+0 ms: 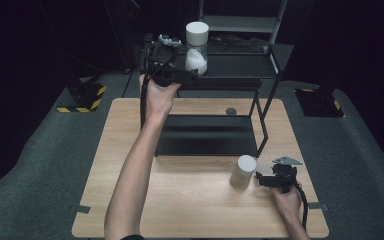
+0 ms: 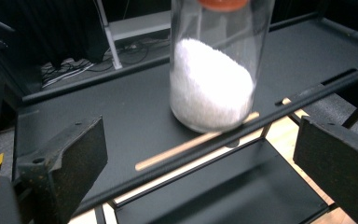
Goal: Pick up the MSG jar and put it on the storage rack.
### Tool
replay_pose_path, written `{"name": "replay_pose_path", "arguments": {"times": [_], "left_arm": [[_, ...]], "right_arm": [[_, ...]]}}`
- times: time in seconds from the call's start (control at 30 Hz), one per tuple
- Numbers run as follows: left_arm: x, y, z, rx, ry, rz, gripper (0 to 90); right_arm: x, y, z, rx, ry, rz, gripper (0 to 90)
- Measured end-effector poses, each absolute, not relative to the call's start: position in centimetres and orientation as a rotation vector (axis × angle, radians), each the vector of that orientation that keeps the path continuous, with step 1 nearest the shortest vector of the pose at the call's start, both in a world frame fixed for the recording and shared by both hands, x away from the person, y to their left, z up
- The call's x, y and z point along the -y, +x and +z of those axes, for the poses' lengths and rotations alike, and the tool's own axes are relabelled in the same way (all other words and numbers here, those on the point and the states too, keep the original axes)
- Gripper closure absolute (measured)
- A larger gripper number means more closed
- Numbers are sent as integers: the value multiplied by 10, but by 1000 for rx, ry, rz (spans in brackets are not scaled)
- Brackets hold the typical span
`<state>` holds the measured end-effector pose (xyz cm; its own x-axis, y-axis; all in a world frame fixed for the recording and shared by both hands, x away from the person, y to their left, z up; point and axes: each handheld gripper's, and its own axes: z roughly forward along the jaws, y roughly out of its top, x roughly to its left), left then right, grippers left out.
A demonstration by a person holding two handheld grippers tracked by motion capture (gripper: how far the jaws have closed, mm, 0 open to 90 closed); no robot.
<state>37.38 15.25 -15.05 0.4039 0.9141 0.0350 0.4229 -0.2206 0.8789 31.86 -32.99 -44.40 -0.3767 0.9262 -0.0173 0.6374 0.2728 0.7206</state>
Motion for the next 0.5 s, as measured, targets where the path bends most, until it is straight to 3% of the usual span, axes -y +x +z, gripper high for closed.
{"name": "replay_pose_path", "arguments": {"times": [0.5], "left_arm": [[-163, 344, -199, -1134, 1830, 752, 36]], "right_arm": [[330, 319, -444, -2111, 1408, 883, 21]]}}
